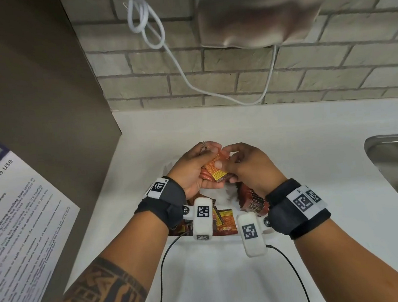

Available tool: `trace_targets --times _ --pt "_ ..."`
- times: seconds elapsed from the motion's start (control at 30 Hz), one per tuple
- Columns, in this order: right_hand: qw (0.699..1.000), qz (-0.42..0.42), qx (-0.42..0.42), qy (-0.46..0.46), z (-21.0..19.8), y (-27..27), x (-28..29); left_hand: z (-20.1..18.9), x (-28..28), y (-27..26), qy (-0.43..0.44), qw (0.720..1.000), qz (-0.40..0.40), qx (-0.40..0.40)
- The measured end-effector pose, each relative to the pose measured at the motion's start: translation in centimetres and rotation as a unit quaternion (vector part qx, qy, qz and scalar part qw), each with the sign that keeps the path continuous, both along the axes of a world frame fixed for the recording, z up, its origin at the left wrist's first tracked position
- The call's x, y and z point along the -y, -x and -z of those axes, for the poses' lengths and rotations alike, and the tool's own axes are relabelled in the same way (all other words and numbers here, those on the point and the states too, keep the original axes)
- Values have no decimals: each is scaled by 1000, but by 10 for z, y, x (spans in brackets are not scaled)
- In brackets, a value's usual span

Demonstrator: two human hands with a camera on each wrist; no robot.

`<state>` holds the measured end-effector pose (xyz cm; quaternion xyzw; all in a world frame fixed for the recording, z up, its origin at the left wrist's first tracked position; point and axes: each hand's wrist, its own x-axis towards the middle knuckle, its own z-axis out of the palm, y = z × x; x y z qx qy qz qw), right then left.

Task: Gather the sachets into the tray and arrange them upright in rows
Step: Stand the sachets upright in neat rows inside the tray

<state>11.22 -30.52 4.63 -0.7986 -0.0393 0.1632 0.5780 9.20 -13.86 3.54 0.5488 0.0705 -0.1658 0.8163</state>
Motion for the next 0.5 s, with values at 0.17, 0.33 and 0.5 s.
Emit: trace_targets --times 0.17,0.33,0.5 --pt "999 14 -22 -37 -6 0 8 1 -2 2 42 999 -1 -24" --pt "1000 -24 -12 15 -6 3 8 4 4 -2 -74 995 -52 40" --pt "999 5 12 37 -9 -2 12 3 3 -4 -71 994 -82 24"
